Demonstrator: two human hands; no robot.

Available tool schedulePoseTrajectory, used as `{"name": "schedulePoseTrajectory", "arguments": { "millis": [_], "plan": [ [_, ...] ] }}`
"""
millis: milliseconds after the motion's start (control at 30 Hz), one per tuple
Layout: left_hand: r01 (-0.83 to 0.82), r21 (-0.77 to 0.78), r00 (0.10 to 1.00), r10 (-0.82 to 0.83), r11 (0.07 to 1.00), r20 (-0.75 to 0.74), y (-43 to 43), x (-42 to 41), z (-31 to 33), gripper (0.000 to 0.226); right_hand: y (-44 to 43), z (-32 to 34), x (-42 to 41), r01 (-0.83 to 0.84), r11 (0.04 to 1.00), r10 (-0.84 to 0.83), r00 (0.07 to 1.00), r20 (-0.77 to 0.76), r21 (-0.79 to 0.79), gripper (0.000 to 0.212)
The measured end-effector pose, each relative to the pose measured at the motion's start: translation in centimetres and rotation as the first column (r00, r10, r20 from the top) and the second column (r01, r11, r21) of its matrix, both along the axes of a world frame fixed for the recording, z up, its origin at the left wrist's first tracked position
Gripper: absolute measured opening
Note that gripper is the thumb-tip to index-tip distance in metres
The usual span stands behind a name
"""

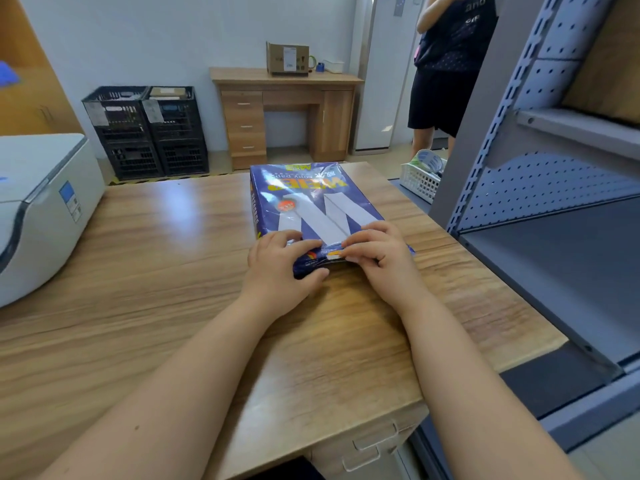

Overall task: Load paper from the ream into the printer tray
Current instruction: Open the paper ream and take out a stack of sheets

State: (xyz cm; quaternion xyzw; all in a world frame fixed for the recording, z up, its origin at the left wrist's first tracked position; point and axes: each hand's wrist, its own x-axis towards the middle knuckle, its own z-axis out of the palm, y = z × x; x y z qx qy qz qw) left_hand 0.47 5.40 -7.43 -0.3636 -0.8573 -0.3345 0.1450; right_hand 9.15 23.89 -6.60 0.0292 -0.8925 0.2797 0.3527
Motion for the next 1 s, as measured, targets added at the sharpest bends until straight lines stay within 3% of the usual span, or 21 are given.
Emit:
{"name": "schedulePoseTrajectory", "arguments": {
  "millis": [133,267,400,633,733,833,900,1000],
  "plan": [
    [0.014,0.018,1.0,-0.014,1.0,0.024,-0.2,0.2,0.4,0.076,0.1,0.4,0.8,-0.012,1.0,0.012,1.0,0.025,-0.019,0.01],
    [0.007,0.12,0.999,-0.011,0.993,0.03,-0.3,-0.1,0.5,0.053,0.3,0.7,1.3,-0.025,1.0,0.025,0.994,0.11,0.005,0.013],
    [0.02,0.112,0.999,-0.024,0.993,0.028,-0.5,-0.2,0.5,0.044,0.2,0.9,1.8,-0.055,0.997,0.045,0.984,0.173,0.053,0.014],
    [0.038,0.025,0.998,-0.039,0.999,0.042,-0.9,-0.2,1.0,0.059,-0.1,0.7,1.7,-0.01,0.996,-0.027,0.913,0.408,0.088,0.039],
    [0.041,-0.015,0.999,-0.042,0.999,-0.03,-0.9,-0.2,1.0,0.056,-0.1,1.1,1.9,-0.015,1.0,0.015,0.978,0.208,-0.003,0.04],
    [0.04,0.016,0.989,-0.038,0.999,-0.143,-0.8,-0.3,1.0,0.043,0.1,1.4,1.9,0.117,0.989,-0.122,0.991,-0.047,-0.093,0.038],
    [0.023,0.083,0.981,-0.007,0.996,-0.194,-0.7,-0.3,1.1,0.027,0.2,1.5,1.8,0.181,0.974,-0.198,0.972,-0.127,-0.135,0.039],
    [0.014,0.166,0.967,0.029,0.986,-0.253,-0.7,0.1,1.2,0.005,0.1,1.4,1.6,0.151,0.973,-0.178,0.973,-0.149,-0.177,0.041]
  ]
}}
